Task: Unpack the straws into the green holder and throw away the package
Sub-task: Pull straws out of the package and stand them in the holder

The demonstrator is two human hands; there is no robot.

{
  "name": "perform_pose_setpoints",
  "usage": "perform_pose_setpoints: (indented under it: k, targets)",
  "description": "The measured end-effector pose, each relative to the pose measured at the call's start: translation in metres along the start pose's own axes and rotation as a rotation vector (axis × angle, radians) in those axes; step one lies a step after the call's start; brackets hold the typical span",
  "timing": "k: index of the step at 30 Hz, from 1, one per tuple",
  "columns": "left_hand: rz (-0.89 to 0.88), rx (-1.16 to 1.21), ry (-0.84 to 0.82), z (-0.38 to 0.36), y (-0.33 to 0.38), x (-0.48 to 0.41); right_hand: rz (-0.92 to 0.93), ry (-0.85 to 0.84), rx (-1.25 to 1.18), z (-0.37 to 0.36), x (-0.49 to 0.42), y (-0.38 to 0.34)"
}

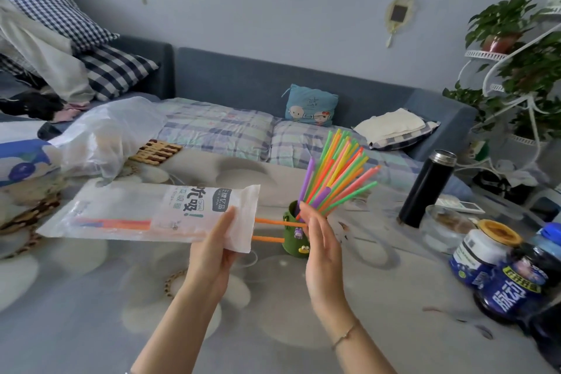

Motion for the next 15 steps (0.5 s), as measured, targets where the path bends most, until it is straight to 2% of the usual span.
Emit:
perform_pose_setpoints:
  k: [2, 4, 8, 11, 15]
  targets:
    - [-0.039, -0.131, -0.008, -0.002, 0.001, 0.004, -0.216, -0.026, -0.182, -0.010, 0.002, 0.012]
    - [-0.093, -0.291, 0.006, -0.004, 0.003, 0.009, -0.458, -0.048, -0.464, -0.021, 0.006, 0.022]
    - [-0.308, -0.613, -0.078, -0.017, 0.009, 0.018, -0.815, 0.000, -0.860, -0.036, 0.023, 0.038]
    - [-0.325, -0.851, -0.126, -0.024, 0.007, 0.024, -0.964, 0.063, -0.948, -0.050, 0.035, 0.045]
    - [-0.310, -1.043, -0.148, -0.024, 0.008, 0.025, -1.027, 0.102, -0.983, -0.058, 0.043, 0.046]
Point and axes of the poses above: each hand's wrist, its own x-axis away from the middle knuckle, its own z-axis out of the back of the hand, y = z × x, the point moved 4 cm from there along -x, towards the middle knuckle, and after that the axes turned 9 degrees about x, right-handed, at the moved point
